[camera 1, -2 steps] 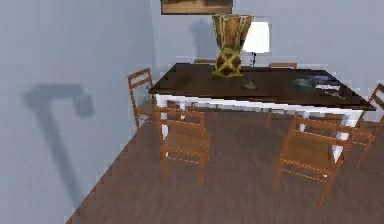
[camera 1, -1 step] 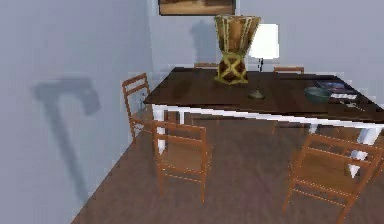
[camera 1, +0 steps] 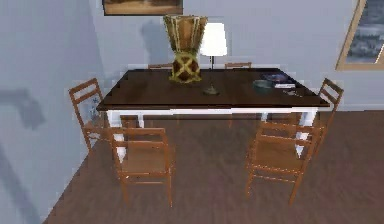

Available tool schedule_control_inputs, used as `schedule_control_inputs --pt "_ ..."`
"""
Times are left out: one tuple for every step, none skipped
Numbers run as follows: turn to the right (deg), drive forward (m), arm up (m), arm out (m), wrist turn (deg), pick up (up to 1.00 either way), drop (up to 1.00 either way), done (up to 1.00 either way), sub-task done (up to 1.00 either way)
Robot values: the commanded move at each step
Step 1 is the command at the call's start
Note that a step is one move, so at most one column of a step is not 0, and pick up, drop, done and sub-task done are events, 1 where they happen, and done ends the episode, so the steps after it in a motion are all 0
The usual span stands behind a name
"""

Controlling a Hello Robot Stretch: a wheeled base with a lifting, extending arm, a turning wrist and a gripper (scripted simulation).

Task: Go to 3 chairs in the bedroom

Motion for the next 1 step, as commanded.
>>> schedule_control_inputs --pt "0.0 0.25 0.00 0.00 0.0 0.00 0.00 0.00 0.00"
